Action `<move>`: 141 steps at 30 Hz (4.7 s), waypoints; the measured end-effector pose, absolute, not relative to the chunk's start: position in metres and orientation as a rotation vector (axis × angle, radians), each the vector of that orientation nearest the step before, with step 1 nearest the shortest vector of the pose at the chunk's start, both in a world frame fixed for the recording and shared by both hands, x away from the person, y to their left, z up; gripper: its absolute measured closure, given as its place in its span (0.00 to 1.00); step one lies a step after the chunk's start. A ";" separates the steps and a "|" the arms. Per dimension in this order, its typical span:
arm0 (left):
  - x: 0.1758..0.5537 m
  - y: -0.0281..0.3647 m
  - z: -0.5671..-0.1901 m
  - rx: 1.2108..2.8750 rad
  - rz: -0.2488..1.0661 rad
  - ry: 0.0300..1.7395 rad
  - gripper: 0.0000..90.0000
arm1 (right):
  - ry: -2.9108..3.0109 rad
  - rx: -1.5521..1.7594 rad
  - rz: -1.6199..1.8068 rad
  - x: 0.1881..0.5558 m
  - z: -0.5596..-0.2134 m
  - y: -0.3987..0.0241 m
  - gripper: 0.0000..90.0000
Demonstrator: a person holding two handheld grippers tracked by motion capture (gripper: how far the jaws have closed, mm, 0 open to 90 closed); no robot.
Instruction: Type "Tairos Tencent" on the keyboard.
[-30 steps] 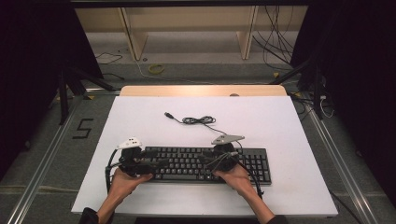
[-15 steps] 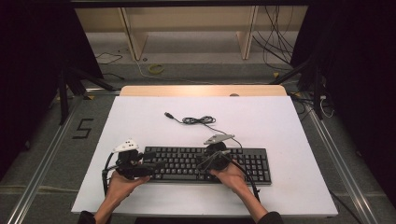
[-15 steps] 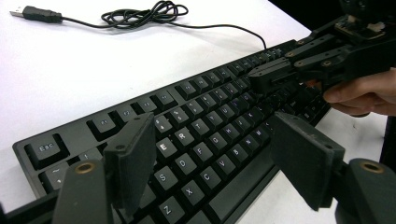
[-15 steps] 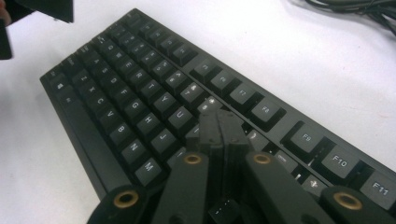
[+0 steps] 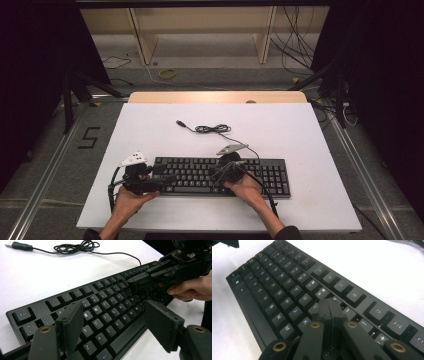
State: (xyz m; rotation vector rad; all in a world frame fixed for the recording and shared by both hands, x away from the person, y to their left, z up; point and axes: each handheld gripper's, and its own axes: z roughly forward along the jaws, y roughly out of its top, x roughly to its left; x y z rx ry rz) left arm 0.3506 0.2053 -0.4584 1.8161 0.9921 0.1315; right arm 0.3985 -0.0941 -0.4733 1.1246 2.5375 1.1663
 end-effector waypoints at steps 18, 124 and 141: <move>0.351 0.205 -0.461 1.820 0.130 0.997 0.34 | 2.538 1.111 1.138 0.397 -0.478 -0.093 1.00; 0.387 0.182 -0.464 2.191 0.094 1.083 0.99 | 2.409 1.073 1.418 0.339 -0.449 -0.149 0.36; 0.390 0.183 -0.470 2.185 0.083 1.104 0.99 | 2.412 1.077 1.413 0.338 -0.450 -0.150 0.36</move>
